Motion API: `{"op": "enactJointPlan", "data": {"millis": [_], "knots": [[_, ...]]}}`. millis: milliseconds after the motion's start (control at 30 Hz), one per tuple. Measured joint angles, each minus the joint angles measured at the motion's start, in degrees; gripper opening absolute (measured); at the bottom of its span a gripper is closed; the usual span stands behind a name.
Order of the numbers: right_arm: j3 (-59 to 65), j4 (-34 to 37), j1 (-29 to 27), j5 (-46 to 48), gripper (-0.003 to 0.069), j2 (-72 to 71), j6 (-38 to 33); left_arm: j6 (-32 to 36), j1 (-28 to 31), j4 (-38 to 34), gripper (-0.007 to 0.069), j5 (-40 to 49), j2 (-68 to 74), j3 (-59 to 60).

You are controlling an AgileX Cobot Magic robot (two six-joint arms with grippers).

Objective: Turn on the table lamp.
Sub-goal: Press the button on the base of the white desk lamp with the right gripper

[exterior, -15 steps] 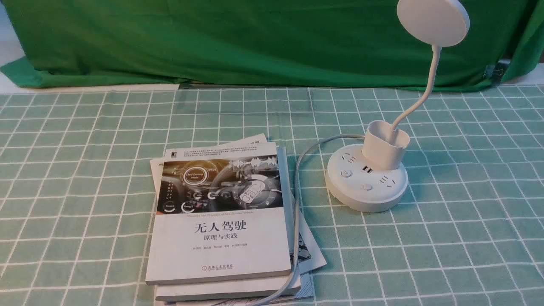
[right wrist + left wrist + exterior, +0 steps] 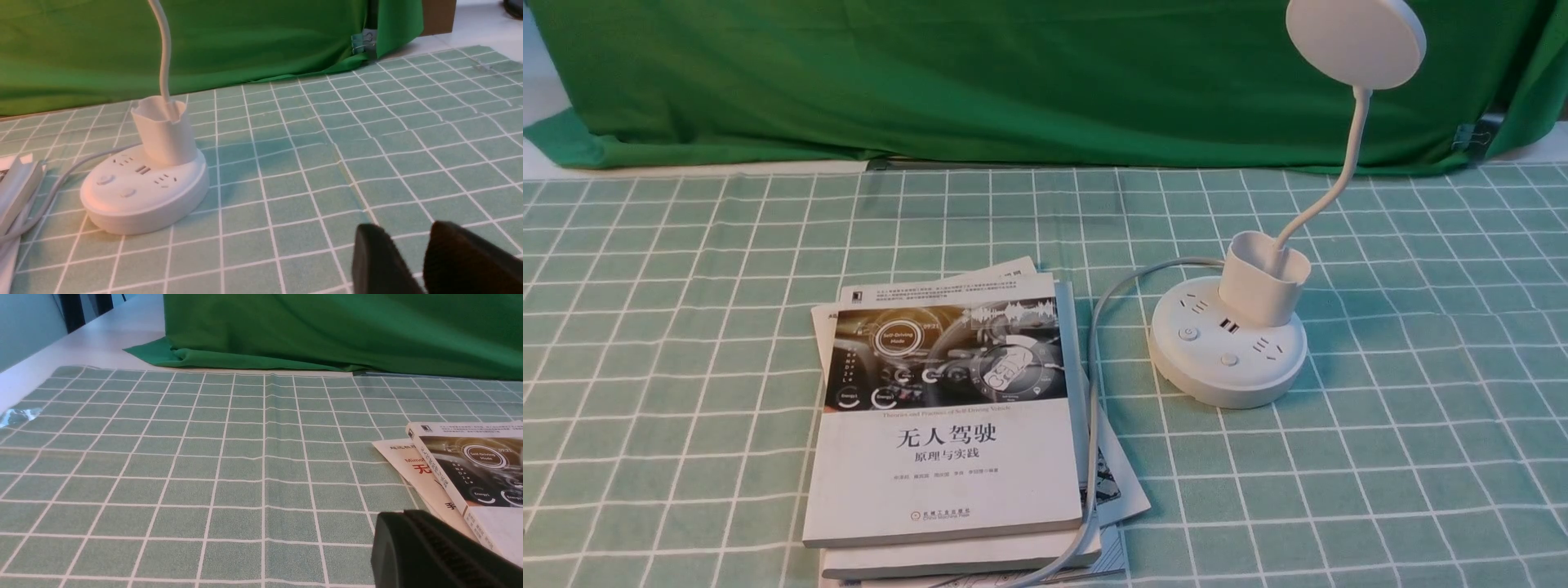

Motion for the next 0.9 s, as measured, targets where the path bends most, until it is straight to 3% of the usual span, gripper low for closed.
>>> {"op": "enactJointPlan", "data": {"millis": [667, 767, 900], "knots": [[0.0, 0.55, 0.0, 0.01, 0.0241, -0.05, 1.0, 0.0, 0.0, 0.0, 0.0021, 0.0, 0.0, 0.0], [0.0, 6.67, 0.0, 0.01, 0.0241, -0.05, 9.45, 0.0, 0.0, 0.0, 0.0021, 0.0, 0.0, 0.0], [0.0, 16.49, 0.0, 0.01, 0.0241, -0.05, 26.41, 0.0, 0.0, 0.0, 0.0021, 0.0, 0.0, 0.0]]}}
